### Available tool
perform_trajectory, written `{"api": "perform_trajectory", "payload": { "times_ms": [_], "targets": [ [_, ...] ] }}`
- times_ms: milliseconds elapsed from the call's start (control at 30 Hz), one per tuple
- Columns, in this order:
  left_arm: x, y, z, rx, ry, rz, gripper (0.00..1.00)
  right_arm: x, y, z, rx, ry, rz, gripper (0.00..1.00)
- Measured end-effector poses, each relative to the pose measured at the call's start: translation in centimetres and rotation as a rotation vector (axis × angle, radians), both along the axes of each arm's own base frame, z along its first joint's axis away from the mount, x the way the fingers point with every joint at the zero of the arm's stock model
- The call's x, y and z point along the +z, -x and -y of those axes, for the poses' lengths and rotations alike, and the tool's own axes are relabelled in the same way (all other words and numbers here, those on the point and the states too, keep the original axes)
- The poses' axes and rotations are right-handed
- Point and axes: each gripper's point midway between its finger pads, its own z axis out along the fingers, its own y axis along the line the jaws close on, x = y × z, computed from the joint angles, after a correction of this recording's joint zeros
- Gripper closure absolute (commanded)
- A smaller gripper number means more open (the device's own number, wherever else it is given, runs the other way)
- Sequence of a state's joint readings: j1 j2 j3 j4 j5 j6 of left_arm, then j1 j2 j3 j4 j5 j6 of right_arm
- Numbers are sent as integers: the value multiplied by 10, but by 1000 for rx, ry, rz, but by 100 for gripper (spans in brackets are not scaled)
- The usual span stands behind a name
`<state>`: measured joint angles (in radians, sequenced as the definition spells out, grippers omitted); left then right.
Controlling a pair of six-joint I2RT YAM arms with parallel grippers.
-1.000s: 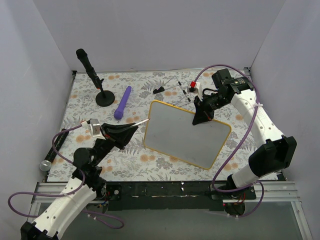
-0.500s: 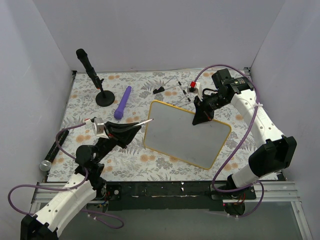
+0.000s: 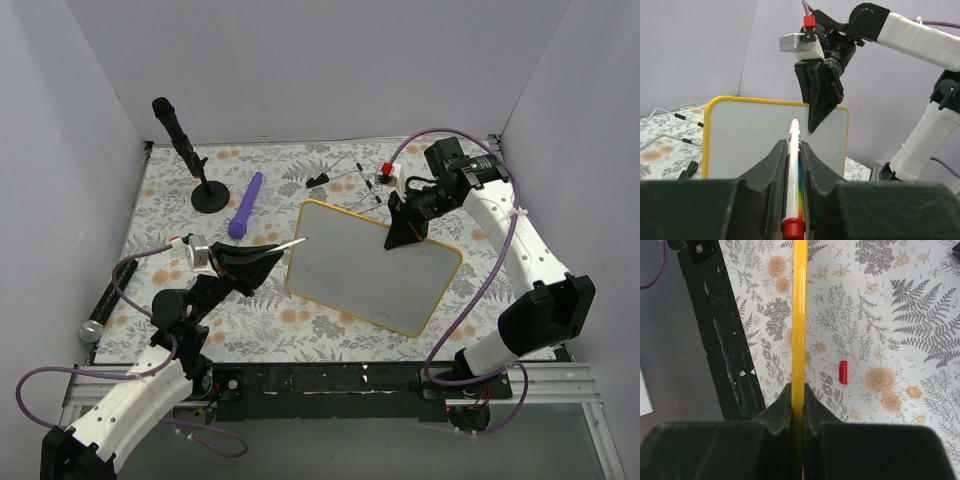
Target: Write a sentence on the whiteboard
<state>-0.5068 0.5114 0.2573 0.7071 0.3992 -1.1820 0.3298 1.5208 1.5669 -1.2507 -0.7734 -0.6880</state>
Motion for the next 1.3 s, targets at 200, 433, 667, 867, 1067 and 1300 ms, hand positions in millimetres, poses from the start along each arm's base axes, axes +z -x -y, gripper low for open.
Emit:
{"api": "perform_trajectory", "payload": {
  "times_ms": [200, 433, 667, 867, 1067, 1300],
  "targets": [
    [-1, -7, 2, 19, 6, -18, 100, 2, -1, -1, -1, -7, 17, 99],
    [-11, -24, 4, 69, -9, -60, 100, 3, -3, -1, -5, -10, 21, 99],
    [-23, -41, 9, 104, -38, -96, 100, 3, -3, -2, -12, -10, 17, 99],
    [-32, -54, 11, 137, -51, -109, 100, 4, -4, -2, -20, -12, 14, 99],
    [-35, -64, 11, 163, -52, -106, 100, 4, -6, -3, -24, -16, 21, 99],
    [-38, -68, 11, 179, -60, -107, 100, 4, -7, -3, -26, -16, 20, 99]
  ]
}}
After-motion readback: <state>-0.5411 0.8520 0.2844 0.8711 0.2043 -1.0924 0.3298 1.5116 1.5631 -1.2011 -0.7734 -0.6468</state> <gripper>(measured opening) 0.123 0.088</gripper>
